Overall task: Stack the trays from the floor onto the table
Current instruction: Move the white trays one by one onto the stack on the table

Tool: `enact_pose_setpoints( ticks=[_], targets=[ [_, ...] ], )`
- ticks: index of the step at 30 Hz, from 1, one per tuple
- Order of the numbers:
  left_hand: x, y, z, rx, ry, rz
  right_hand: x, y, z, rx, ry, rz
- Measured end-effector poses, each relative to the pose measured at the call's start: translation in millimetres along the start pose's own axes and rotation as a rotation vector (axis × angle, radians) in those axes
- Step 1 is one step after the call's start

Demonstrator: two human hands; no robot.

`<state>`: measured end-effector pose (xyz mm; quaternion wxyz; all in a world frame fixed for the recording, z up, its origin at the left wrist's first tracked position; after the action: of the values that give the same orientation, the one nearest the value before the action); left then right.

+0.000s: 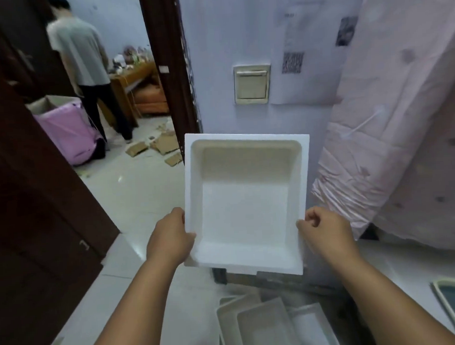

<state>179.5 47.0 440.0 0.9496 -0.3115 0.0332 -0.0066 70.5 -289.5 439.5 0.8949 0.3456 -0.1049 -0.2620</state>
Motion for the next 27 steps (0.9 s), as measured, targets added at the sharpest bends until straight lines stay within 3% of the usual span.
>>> enact_pose_setpoints(
  ticks=[5, 13, 21, 27],
  targets=[
    [-7, -46, 66, -0.027, -0.124, -0.088, 6, 60, 62, 0.031, -0.144, 0.15],
    [-6, -137, 101, -0.14, -0.141, -0.232, 17, 68, 146, 0.096, -0.325, 0.137],
    [4, -222, 98, -0.177, -0.13, -0.393, -4, 65, 242, 0.088, -0.512, 0.159],
    [-17, -267, 68, -0.162, -0.066, -0.497, -33, 28, 283, 0.077, -0.55, 0.093]
  ],
)
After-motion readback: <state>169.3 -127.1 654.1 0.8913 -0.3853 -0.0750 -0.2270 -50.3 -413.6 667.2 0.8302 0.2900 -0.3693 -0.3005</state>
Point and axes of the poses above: each hand's wrist, its own x-axis towards the middle knuckle, its own z-axis out of the back of the hand, y = z × x, the point moved 10 cm from there along x, towards the middle knuckle, and after that the axes turned 5 degrees about -x, right-handed, at the moved point
